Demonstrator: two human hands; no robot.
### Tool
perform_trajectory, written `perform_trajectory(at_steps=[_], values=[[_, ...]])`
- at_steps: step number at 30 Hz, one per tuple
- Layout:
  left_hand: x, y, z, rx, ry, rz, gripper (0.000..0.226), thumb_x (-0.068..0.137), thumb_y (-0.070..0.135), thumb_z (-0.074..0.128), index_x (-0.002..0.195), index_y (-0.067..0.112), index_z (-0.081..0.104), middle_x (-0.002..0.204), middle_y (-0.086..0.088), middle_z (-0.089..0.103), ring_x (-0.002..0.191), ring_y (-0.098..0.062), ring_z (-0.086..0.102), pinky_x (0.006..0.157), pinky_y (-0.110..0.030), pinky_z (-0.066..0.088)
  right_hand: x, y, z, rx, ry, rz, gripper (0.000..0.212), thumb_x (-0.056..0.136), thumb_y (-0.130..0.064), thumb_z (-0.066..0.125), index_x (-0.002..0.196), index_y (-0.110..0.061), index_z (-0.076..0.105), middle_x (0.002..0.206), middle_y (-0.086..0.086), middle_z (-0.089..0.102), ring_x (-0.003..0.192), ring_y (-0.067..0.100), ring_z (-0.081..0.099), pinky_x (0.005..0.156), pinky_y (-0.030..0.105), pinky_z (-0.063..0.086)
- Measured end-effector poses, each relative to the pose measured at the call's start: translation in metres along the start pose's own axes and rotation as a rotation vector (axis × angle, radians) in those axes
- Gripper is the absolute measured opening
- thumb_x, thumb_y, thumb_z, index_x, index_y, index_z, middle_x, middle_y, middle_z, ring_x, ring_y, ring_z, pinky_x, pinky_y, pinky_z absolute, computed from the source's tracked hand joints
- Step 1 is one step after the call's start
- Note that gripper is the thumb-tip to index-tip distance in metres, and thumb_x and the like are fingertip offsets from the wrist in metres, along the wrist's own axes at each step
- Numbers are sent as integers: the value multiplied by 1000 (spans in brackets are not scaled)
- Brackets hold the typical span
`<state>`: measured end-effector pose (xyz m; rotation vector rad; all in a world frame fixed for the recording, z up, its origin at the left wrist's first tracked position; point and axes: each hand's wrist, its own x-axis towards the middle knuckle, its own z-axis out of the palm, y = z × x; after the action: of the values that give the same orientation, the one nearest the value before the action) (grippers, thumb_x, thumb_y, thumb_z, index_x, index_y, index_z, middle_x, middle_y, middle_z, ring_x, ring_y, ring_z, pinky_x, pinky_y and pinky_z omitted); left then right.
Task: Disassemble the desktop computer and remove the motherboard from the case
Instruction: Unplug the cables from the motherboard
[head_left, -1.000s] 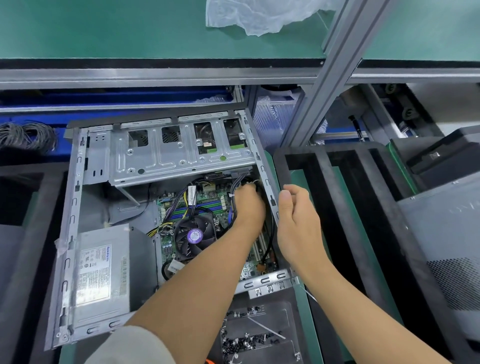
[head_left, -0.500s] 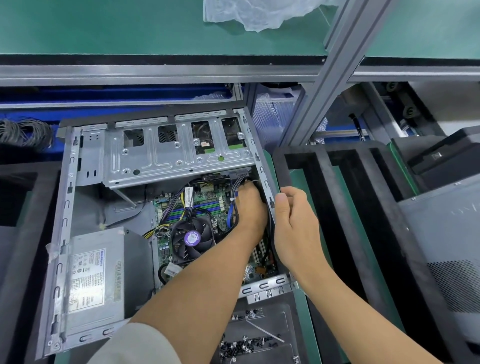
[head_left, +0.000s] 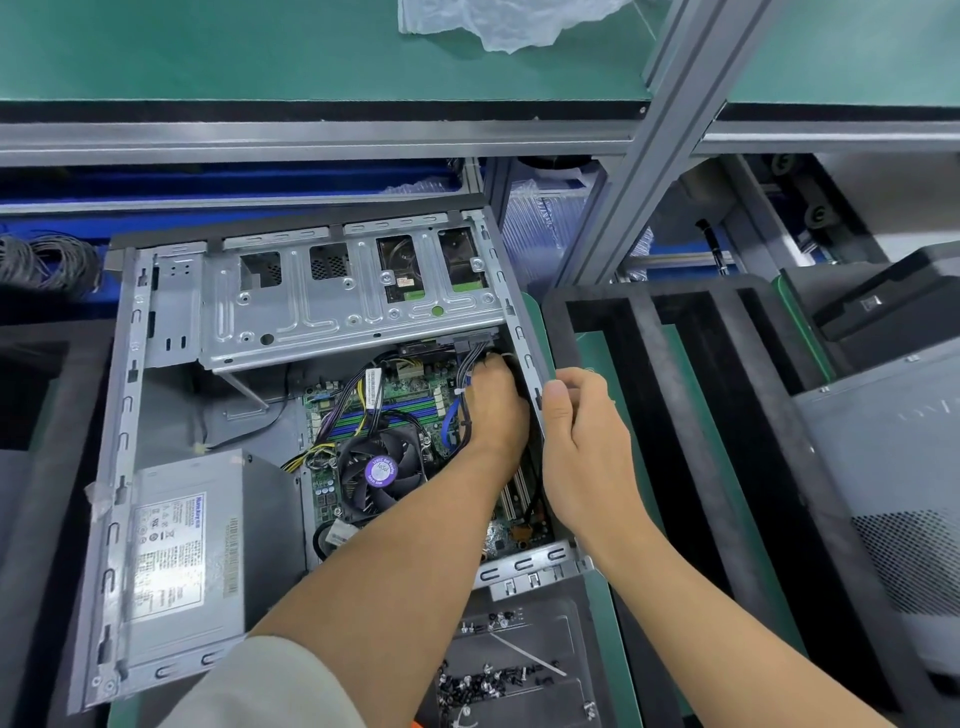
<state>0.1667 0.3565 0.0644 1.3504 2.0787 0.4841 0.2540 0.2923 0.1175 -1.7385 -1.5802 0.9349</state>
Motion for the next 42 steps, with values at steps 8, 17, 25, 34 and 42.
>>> perform_trajectory(at_steps=[8,17,25,34,42], values=[[2,-5,3,10,32,23,20,95,8,52,112,1,60,112,-18,64,103,-34,59,67,-29,31,0,2,1,-10,6,7,50,93,-56,30,128,-26,47,114,-10,58,108,10,53,90,30,44],[-1,-3,0,-67,68,8,17,93,3,51,101,-1,64,103,-22,66,93,-38,59,61,-29,27,0,4,2,-27,5,-10,46,97,-52,32,128,-23,48,114,-8,58,108,11,51,88,29,42],[-4,1,-5,-168,83,-32,17,91,-1,51,96,-3,66,97,-22,68,79,-32,56,56,-25,24,2,4,2,-6,5,12,49,94,-57,30,127,-26,48,114,-11,58,110,11,52,94,35,45],[-6,3,-8,-218,47,-39,19,91,-4,48,95,-5,67,97,-24,69,88,-39,61,58,-28,30,2,2,2,-8,-2,1,56,91,-61,28,128,-24,48,115,-8,58,110,13,52,94,36,44],[-8,3,-8,-258,46,-34,21,91,-6,47,91,-7,68,94,-26,69,88,-41,62,63,-35,36,1,1,2,-20,-2,-1,54,93,-59,29,129,-23,48,115,-8,58,109,12,51,94,37,45]])
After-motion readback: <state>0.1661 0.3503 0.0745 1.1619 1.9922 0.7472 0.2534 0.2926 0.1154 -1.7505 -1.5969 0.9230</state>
